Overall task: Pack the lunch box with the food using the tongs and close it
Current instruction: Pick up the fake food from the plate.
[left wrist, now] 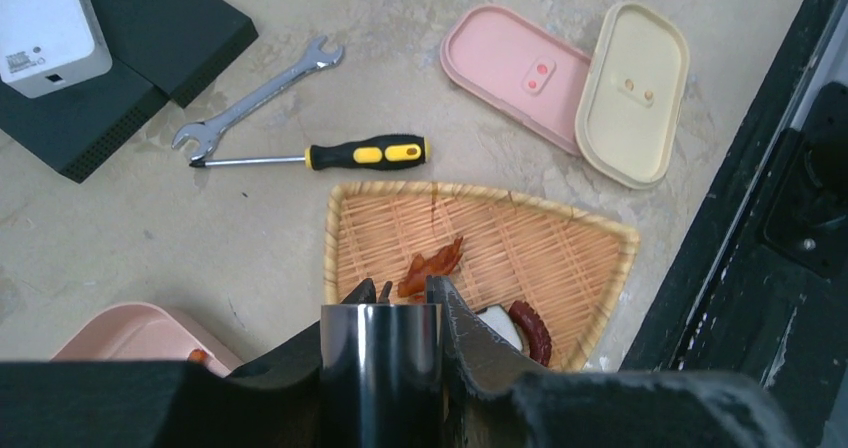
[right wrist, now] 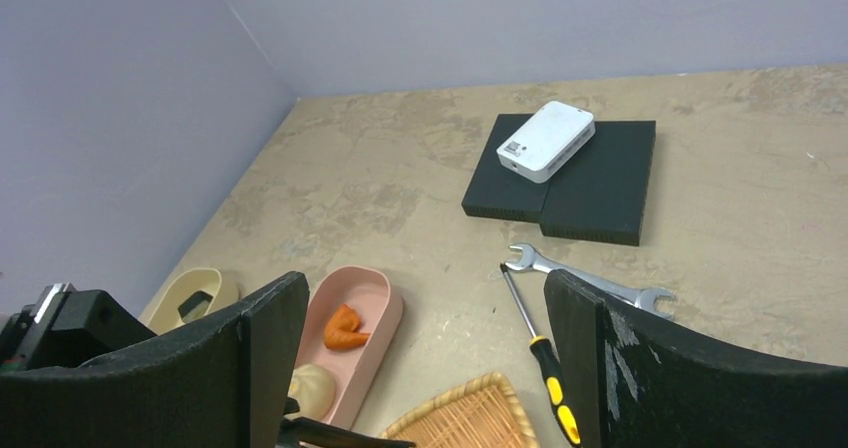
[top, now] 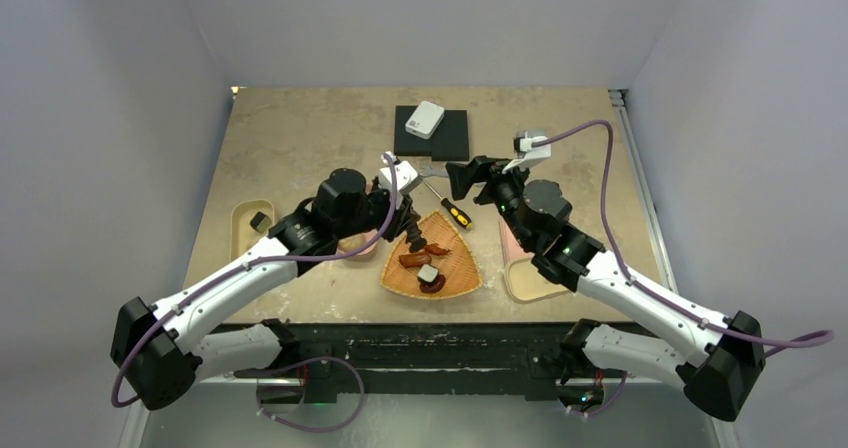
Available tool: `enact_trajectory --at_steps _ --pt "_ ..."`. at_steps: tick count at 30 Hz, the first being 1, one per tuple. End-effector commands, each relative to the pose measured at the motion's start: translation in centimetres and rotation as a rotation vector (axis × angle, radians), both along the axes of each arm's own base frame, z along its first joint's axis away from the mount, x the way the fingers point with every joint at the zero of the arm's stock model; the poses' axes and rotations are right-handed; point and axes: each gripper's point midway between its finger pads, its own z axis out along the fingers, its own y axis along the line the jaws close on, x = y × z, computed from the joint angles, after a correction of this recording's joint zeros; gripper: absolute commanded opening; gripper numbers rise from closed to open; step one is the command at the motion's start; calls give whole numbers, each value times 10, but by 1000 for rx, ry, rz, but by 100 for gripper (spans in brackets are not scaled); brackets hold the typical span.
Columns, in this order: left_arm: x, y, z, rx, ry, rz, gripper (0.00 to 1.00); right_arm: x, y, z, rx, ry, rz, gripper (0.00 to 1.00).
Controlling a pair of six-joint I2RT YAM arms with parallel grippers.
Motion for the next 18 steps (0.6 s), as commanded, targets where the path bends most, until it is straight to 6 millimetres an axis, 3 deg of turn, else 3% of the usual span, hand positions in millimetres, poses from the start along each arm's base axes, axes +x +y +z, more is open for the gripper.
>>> enact_trajectory --at_steps 1,11,18 --pt "-8 2 -4 94 26 -66 23 3 -14 5 3 -24 -61 92" --pt "-16 -1 -20 147 69 -132 24 9 -45 3 -29 -31 -133 97" --pt "-17 -5 -23 139 67 -153 26 10 -48 -2 -33 -21 -134 97"
